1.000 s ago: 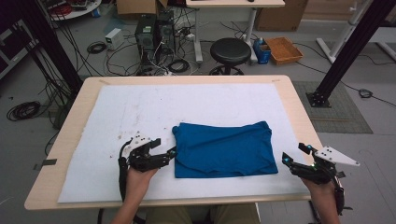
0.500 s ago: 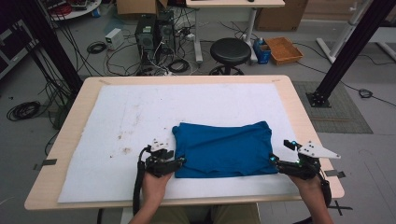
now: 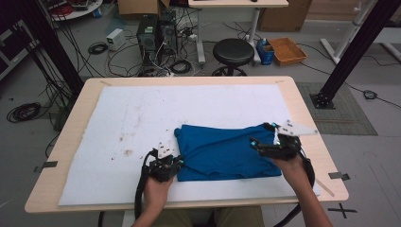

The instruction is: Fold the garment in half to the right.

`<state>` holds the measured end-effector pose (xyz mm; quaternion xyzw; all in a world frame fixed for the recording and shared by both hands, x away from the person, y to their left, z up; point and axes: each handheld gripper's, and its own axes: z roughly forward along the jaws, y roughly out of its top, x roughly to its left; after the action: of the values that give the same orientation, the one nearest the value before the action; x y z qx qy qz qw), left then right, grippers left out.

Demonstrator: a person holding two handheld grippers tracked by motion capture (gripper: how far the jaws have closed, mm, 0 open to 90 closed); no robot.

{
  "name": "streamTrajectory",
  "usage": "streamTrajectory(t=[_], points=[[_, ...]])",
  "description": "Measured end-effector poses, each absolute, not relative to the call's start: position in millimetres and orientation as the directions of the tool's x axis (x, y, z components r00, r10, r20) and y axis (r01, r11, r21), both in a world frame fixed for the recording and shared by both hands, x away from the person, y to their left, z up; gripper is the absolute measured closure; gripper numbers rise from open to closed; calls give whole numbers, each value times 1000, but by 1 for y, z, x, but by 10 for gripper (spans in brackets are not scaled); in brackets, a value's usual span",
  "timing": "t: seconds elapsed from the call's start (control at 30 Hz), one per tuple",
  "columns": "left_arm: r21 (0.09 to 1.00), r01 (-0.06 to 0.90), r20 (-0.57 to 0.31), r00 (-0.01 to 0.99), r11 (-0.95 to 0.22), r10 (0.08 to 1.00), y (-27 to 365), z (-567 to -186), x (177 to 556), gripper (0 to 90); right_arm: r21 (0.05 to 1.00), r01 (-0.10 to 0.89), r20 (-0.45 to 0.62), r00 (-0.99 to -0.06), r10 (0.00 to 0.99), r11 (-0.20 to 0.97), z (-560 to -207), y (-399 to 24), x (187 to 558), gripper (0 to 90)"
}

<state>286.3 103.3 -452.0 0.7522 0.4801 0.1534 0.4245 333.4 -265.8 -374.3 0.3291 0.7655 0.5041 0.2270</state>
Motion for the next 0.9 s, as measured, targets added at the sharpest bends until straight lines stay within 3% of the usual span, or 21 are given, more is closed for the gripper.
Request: streamTrajectory(t=[0.3,0.7,0.8,0.9], points=[[771,618,-226,494,-155,840,106,-454,288,823,879,307,-19,-744,668,366,-342,-181,400,200],[764,630,-253,488,-137,835,109,-455,290,845,720,422,-1,-793,609,550,-392,-81,449,251],[763,633,-258,489,-135,833,109,-455,290,846,660,432,-13,-811,585,615,-408,-60,453,334],[761,635,-262,490,-134,831,110,-455,290,847,601,422,-26,-839,544,679,-419,-45,455,482]])
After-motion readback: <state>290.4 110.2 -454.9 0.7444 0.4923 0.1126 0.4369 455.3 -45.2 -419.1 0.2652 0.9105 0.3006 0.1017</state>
